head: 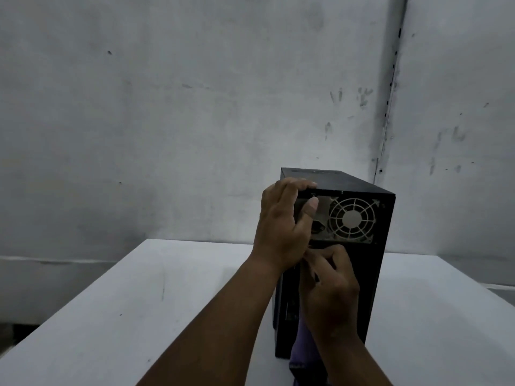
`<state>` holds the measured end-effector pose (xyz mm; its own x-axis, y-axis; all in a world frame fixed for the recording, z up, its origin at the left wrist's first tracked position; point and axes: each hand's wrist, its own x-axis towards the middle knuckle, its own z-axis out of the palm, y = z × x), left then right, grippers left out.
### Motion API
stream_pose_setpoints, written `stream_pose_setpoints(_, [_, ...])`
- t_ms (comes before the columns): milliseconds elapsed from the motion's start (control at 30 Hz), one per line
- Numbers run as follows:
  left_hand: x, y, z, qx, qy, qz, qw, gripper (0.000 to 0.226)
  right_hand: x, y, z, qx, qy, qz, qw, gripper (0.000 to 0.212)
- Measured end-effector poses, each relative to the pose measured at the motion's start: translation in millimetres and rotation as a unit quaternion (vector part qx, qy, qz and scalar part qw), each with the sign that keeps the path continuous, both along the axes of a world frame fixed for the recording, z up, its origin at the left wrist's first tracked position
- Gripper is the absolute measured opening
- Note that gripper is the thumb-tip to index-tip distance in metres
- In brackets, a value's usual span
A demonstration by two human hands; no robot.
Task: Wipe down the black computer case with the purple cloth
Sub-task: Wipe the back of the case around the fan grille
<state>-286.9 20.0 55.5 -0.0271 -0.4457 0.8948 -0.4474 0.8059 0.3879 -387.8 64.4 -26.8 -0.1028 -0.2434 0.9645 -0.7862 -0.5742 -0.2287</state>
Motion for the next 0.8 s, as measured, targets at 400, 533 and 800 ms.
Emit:
stream_pose_setpoints(400, [-3.1, -7.6, -6.5, -0.029, 0.035, -0.009, 0.999, 0.022, -11.6, -9.4, 17.4, -0.047, -0.087, -0.047, 0.994, 0.018])
stream_pose_setpoints(533, [-7.3, -8.0, -7.4, -0.045, 0.050, 0.004, 0.998, 0.021, -11.3, -4.9, -13.2, -0.001, -0.056, -0.037, 0.998, 0.016])
stream_pose_setpoints(800, [-9.8, -14.5, -10.9, -0.059, 0.056, 0.013, 0.997, 0.023, -4.4, -12.0, 29.6, -0.066, -0.152, -0.047, 0.985, 0.017])
